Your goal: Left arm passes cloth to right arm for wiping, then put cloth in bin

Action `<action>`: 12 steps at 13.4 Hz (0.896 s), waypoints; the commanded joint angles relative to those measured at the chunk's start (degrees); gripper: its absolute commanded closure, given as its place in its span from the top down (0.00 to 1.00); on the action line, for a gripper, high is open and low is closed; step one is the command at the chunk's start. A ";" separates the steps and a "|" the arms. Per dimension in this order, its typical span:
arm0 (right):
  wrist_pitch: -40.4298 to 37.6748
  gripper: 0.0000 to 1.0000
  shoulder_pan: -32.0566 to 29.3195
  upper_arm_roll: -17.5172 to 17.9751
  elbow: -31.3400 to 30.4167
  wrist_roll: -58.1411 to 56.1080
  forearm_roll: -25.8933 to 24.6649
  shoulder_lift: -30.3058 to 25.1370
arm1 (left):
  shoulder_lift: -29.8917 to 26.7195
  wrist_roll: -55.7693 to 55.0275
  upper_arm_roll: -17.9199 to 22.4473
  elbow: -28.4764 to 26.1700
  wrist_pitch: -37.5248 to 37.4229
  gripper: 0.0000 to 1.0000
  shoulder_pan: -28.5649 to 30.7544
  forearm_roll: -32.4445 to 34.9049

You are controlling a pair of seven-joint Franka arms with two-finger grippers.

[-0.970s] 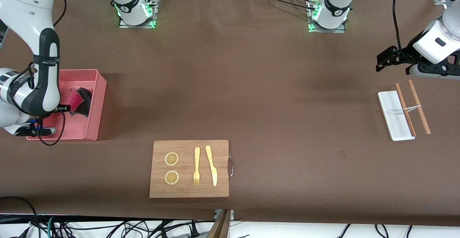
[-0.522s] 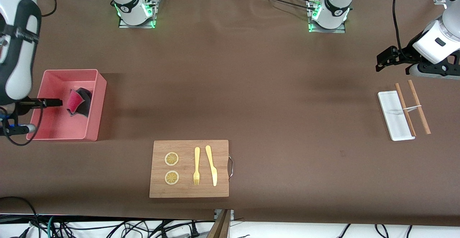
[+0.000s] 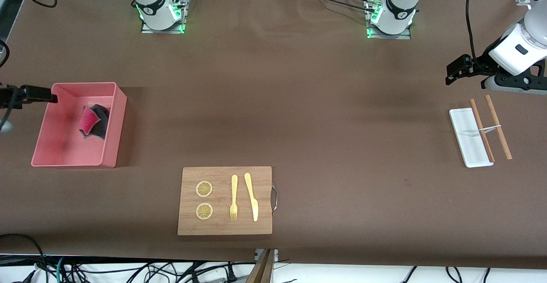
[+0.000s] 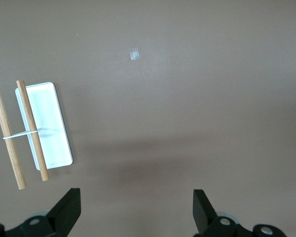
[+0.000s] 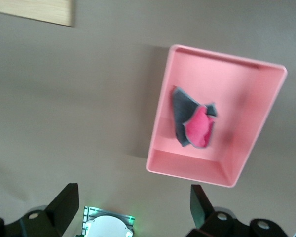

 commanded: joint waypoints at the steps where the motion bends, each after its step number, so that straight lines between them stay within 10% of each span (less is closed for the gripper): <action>1: 0.72 1.00 -4.77 13.45 -5.78 0.14 -8.94 -7.70 | 0.08 0.50 -0.13 0.89 -0.51 1.00 -0.17 -0.21; 12: 11.10 1.00 -16.48 25.54 -23.64 10.29 -11.62 -23.27 | 0.08 0.50 -0.75 0.89 -0.42 1.00 0.01 -0.21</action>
